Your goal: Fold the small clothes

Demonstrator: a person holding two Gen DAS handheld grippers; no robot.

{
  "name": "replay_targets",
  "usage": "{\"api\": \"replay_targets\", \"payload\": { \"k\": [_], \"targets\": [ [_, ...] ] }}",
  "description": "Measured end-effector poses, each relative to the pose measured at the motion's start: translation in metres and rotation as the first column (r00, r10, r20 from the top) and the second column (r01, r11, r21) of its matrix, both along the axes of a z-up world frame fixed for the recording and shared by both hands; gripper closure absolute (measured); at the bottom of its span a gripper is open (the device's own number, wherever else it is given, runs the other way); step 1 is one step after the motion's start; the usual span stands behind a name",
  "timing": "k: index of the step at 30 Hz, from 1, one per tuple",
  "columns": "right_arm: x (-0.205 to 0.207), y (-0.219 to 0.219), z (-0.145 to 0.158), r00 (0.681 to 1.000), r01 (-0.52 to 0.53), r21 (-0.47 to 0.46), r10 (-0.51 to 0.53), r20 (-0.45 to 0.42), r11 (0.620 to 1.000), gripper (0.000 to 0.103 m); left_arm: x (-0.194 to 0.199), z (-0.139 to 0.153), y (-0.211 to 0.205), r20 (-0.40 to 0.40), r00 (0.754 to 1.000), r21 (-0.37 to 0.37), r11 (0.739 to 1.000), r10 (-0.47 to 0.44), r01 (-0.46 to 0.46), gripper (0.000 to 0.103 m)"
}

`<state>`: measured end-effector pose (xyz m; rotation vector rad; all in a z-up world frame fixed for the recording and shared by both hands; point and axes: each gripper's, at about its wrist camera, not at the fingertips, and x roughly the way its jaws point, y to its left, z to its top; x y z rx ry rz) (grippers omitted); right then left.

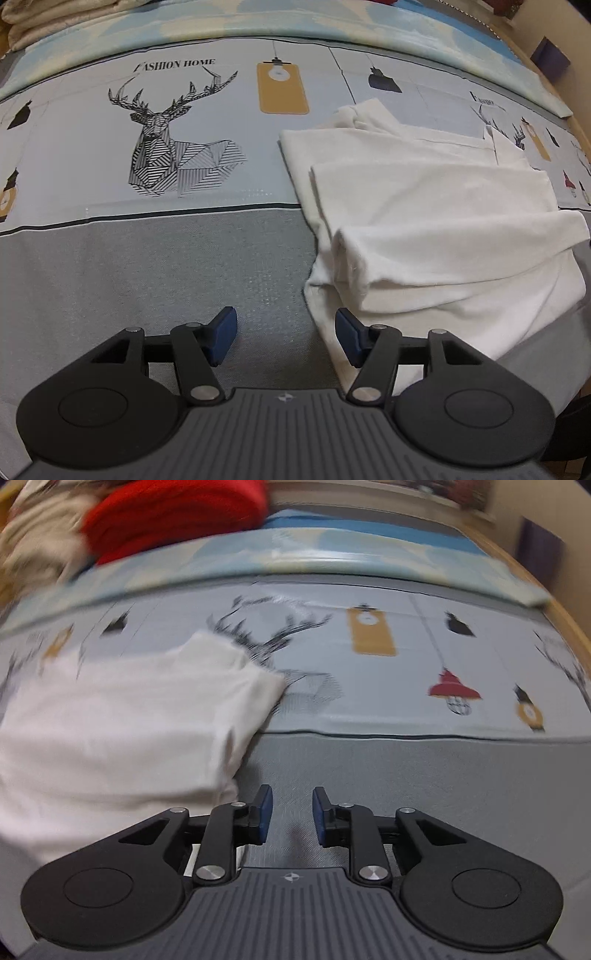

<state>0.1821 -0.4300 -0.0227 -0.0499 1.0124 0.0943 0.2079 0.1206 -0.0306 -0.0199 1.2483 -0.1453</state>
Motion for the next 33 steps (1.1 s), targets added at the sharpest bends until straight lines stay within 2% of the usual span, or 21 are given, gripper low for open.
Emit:
{"api": "replay_targets", "payload": {
  "k": [8, 12, 16, 21, 24, 27, 29, 31, 32, 33],
  "targets": [
    [0.014, 0.043, -0.026, 0.984, -0.178, -0.119, 0.174, -0.044, 0.977, 0.074, 0.010, -0.007, -0.038, 0.015, 0.996, 0.056, 0.994, -0.090, 0.089, 0.039],
    [0.027, 0.052, -0.031, 0.981, -0.194, -0.158, 0.194, -0.020, 0.968, 0.074, 0.024, -0.004, -0.045, 0.069, 0.995, 0.040, 0.996, -0.076, 0.074, 0.039],
    [0.047, 0.049, -0.026, 0.989, -0.134, -0.116, 0.141, 0.047, 0.984, 0.074, 0.043, -0.002, -0.052, 0.108, 0.993, 0.015, 0.999, -0.042, 0.040, 0.039],
    [0.070, 0.043, -0.019, 0.991, -0.067, -0.029, 0.070, 0.118, 0.997, 0.072, 0.063, -0.006, -0.057, 0.120, 0.993, -0.018, 1.000, -0.015, 0.017, 0.039],
    [0.082, 0.044, -0.024, 0.992, -0.056, 0.013, 0.054, 0.112, 0.998, 0.071, 0.072, -0.012, -0.059, 0.104, 0.994, -0.024, 0.999, -0.020, 0.023, 0.039],
    [0.090, 0.050, -0.032, 0.993, -0.073, 0.009, 0.072, 0.097, 0.997, 0.071, 0.078, -0.017, -0.061, 0.099, 0.994, -0.027, 0.999, -0.039, 0.042, 0.039],
    [0.095, 0.052, -0.036, 0.992, -0.085, 0.012, 0.084, 0.092, 0.996, 0.071, 0.080, -0.020, -0.061, 0.090, 0.995, -0.044, 0.998, -0.051, 0.055, 0.044],
    [0.099, 0.055, -0.038, 0.991, -0.095, 0.020, 0.093, 0.092, 0.995, 0.071, 0.081, -0.021, -0.061, 0.081, 0.994, -0.057, 0.995, -0.075, 0.080, 0.068],
    [0.100, 0.056, -0.038, 0.991, -0.100, 0.026, 0.097, 0.092, 0.995, 0.071, 0.081, -0.020, -0.061, 0.082, 0.993, -0.053, 0.995, -0.084, 0.089, 0.074],
    [0.101, 0.056, -0.038, 0.990, -0.105, 0.033, 0.101, 0.093, 0.994, 0.071, 0.082, -0.020, -0.060, 0.084, 0.992, -0.054, 0.994, -0.089, 0.094, 0.085]
  ]
}}
